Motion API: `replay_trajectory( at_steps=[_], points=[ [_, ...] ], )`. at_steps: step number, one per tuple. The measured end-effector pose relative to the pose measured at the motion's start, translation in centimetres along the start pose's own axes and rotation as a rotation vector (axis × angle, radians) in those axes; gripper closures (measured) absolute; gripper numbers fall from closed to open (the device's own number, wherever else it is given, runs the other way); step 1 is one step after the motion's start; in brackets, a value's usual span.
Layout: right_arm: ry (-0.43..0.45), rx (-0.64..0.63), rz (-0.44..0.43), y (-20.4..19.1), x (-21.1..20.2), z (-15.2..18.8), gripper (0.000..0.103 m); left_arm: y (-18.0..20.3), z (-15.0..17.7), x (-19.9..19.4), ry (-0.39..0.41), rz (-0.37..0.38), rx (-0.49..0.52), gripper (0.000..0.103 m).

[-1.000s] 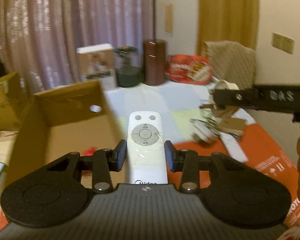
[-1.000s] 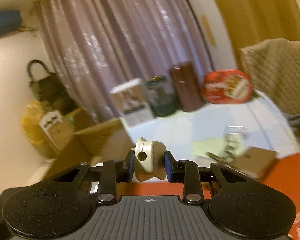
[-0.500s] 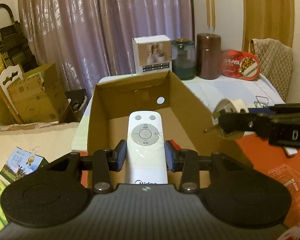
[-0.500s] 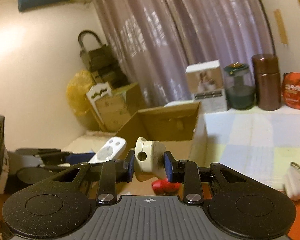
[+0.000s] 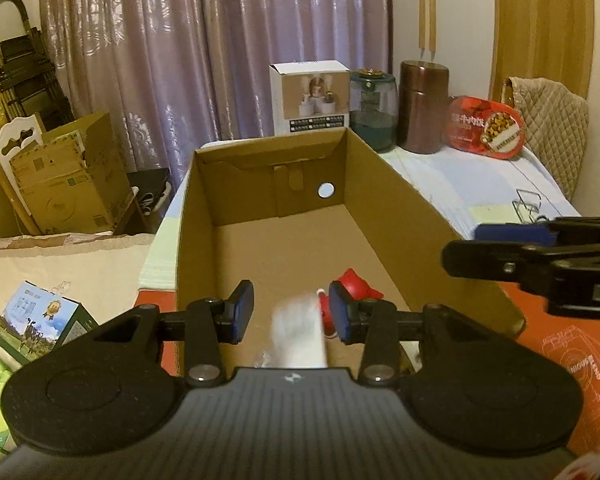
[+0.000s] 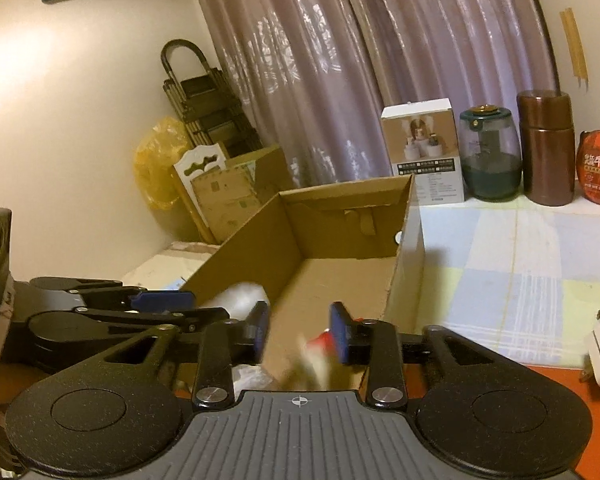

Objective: Organize rigid objects
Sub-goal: 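Open the left gripper to drop the Midea remote while the right gripper drops the plug adapter, then move both grippers back over the remaining objects on the table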

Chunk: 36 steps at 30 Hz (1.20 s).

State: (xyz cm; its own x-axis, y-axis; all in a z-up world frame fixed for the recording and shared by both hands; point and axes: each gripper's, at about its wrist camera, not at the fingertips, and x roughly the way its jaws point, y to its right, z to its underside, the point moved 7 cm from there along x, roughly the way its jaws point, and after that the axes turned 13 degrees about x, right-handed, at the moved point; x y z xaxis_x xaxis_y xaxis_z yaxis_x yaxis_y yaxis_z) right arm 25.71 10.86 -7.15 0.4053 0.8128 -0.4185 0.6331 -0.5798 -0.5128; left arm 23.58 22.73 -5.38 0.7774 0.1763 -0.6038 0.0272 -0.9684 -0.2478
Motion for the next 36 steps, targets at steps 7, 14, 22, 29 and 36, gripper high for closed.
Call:
replay_trajectory(
  at_steps=[7, 14, 22, 29, 36],
  points=[
    [0.124, -0.017, 0.092, 1.4, -3.1, -1.4, 0.049, -0.9, -0.2, -0.9, 0.014, -0.022, -0.030, 0.067],
    [0.076, 0.120, 0.177, 6.1, -3.9, 0.0, 0.049, -0.5, 0.2, -1.8, 0.009, 0.000, -0.056, 0.067],
    [0.082, 0.127, 0.301, 9.0, -7.9, 2.1, 0.049, 3.3, -1.9, -3.6, 0.073, 0.083, -0.029, 0.067],
    [0.105, 0.171, 0.434, 13.4, -14.0, 3.9, 0.049, 10.9, -4.7, -5.0, 0.134, 0.225, 0.037, 0.065],
    [0.145, 0.231, 0.531, 17.8, -19.3, 5.0, 0.048, 18.8, -5.2, -3.6, 0.132, 0.319, 0.124, 0.063]
  ],
)
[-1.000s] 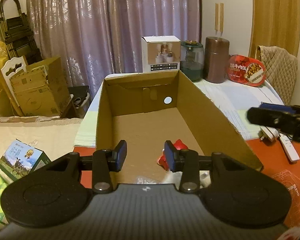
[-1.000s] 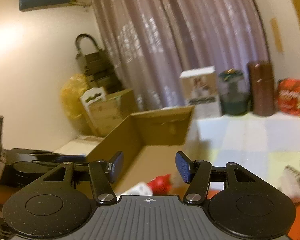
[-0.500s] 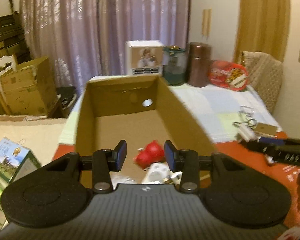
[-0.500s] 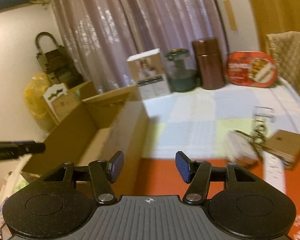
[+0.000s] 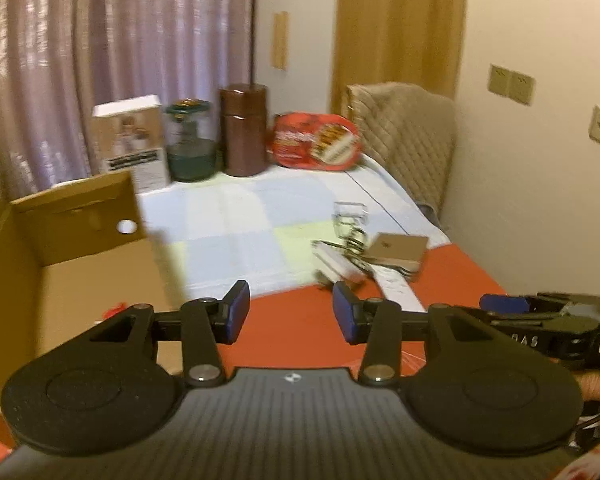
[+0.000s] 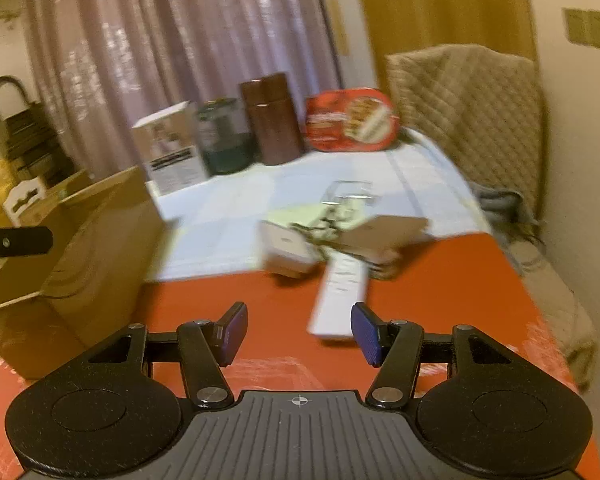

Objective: Organize rigid objects
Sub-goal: 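Move both grippers back over the remaining objects on the table, then grasp the long white remote with the right gripper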

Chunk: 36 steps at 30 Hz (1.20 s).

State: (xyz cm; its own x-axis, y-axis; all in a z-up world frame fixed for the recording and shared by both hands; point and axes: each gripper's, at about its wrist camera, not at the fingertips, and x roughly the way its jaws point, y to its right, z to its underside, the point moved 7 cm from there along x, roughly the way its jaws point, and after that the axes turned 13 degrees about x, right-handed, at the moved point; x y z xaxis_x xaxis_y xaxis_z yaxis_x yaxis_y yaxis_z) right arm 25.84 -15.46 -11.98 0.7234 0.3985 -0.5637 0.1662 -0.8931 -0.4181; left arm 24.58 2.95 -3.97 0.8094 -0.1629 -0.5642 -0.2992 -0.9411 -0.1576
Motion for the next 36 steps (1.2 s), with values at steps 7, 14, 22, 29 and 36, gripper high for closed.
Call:
replay_trajectory(
  at_steps=[7, 14, 22, 29, 36],
  points=[
    [-0.001, 0.057, 0.018, 2.5, -0.2, -0.8, 0.048, 3.3, 2.3, 3.8, -0.042, 0.035, 0.022, 0.060],
    [-0.027, 0.065, 0.018, 1.8, 1.3, -0.7, 0.048, 1.5, 4.8, 6.0, -0.086, -0.008, -0.028, 0.060],
    [-0.064, 0.019, 0.041, 1.0, 3.9, -0.2, 0.048, 1.5, 4.3, 7.7, -0.080, -0.011, -0.031, 0.060],
    [-0.087, 0.010, 0.044, 1.0, 6.0, -0.3, 0.046, 0.6, 5.1, 8.5, -0.104, -0.029, -0.032, 0.061],
    [-0.104, 0.017, 0.054, 0.8, 7.5, -0.5, 0.041, -0.8, 5.8, 8.3, -0.127, -0.066, -0.074, 0.061]
  ],
)
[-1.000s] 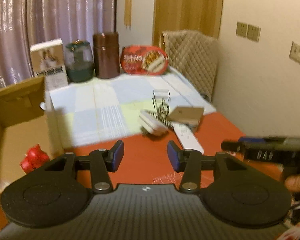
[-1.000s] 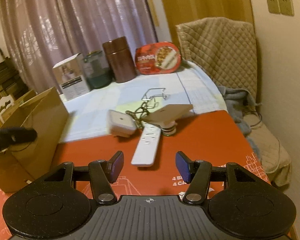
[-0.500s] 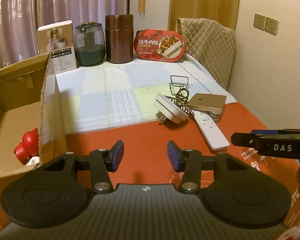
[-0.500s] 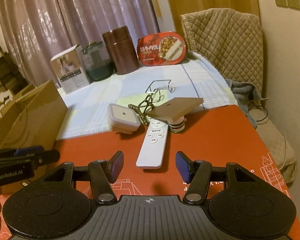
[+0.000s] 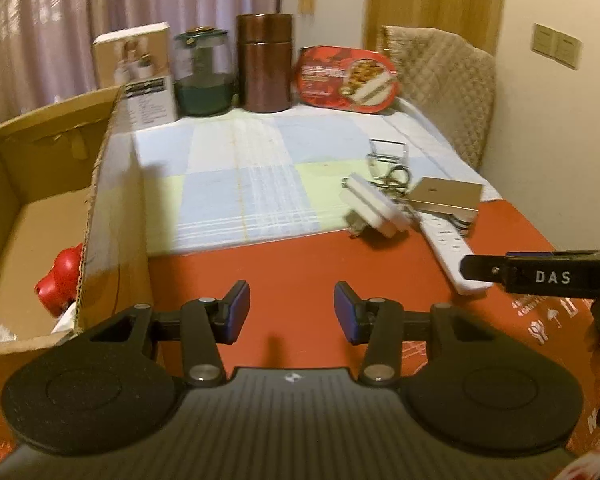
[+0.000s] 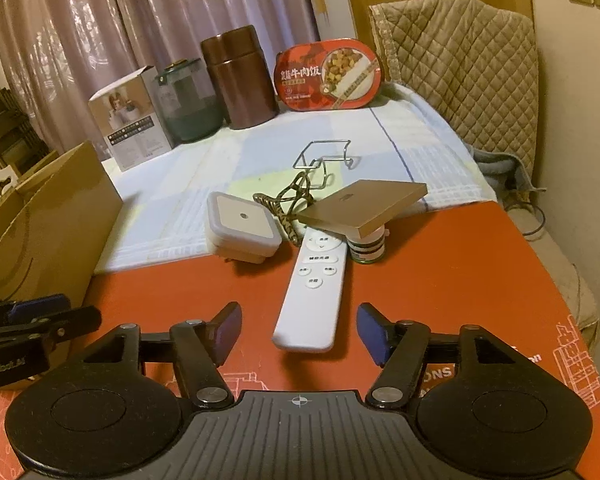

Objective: Organize rigid objects
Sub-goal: 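Grasp the long white remote with the right gripper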

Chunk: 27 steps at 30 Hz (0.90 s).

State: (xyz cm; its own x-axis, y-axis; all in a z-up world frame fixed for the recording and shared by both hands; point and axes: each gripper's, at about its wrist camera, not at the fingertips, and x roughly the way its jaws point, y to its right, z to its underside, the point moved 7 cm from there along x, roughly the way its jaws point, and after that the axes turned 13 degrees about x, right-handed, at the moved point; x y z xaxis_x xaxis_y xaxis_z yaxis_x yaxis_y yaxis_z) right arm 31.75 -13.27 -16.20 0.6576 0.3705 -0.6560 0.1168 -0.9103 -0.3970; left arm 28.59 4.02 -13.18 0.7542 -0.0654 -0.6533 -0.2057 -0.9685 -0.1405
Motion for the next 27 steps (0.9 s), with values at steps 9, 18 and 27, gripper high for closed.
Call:
replay_trajectory(
  at_steps=[9, 18, 27],
  points=[
    [-0.026, -0.049, 0.036, -0.3, 2.3, -0.1, 0.039, -1.3, 0.1, -0.8, 0.012, -0.005, -0.025, 0.062],
    [-0.041, -0.043, 0.051, 0.7, 4.3, -0.6, 0.040, 0.6, -0.5, 0.3, 0.018, 0.048, 0.010, 0.061],
    [-0.052, -0.098, 0.075, 0.5, 4.8, -0.5, 0.067, 1.2, -0.8, 2.0, 0.008, 0.075, 0.032, 0.057]
  ],
)
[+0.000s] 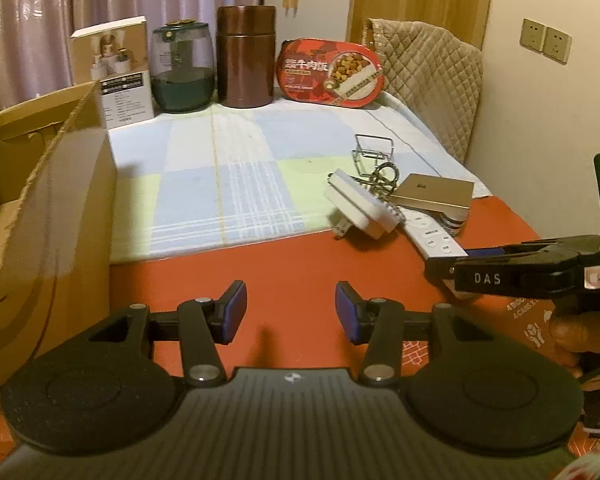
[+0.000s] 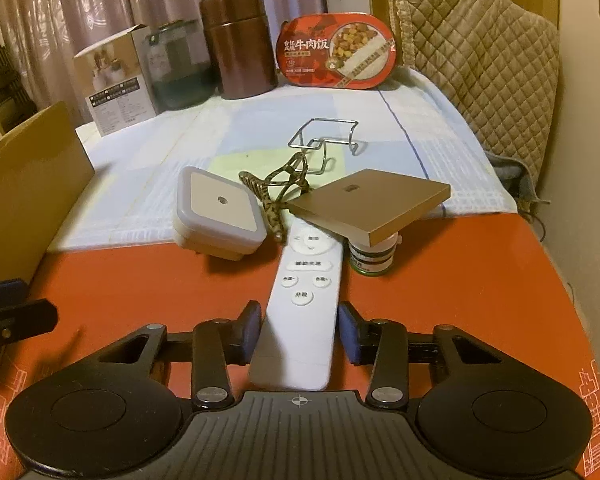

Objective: Organize rigid objects
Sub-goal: 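Grasp the long white remote with the right gripper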

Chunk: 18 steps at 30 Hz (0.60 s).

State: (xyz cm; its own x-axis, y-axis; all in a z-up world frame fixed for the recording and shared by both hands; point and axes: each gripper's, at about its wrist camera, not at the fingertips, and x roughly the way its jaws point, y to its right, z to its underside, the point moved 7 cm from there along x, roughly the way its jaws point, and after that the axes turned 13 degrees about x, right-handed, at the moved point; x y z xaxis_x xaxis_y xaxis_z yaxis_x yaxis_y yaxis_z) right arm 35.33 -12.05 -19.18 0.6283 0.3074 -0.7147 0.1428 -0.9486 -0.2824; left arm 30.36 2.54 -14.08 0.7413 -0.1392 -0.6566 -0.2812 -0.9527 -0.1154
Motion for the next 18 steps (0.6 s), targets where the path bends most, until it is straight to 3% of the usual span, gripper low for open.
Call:
replay_trajectory(
  at_steps=[8, 18],
  points=[
    [-0.076, -0.011, -0.002, 0.7, -1.6, 0.9, 0.068, 1.7, -0.9, 1.4, 0.016, 0.050, 0.055, 0.051],
    [-0.070, -0.076, -0.064, -0.3, -0.3, 0.3, 0.067, 2.7, -1.9, 3.3, 0.034, 0.063, 0.102, 0.048]
  ],
)
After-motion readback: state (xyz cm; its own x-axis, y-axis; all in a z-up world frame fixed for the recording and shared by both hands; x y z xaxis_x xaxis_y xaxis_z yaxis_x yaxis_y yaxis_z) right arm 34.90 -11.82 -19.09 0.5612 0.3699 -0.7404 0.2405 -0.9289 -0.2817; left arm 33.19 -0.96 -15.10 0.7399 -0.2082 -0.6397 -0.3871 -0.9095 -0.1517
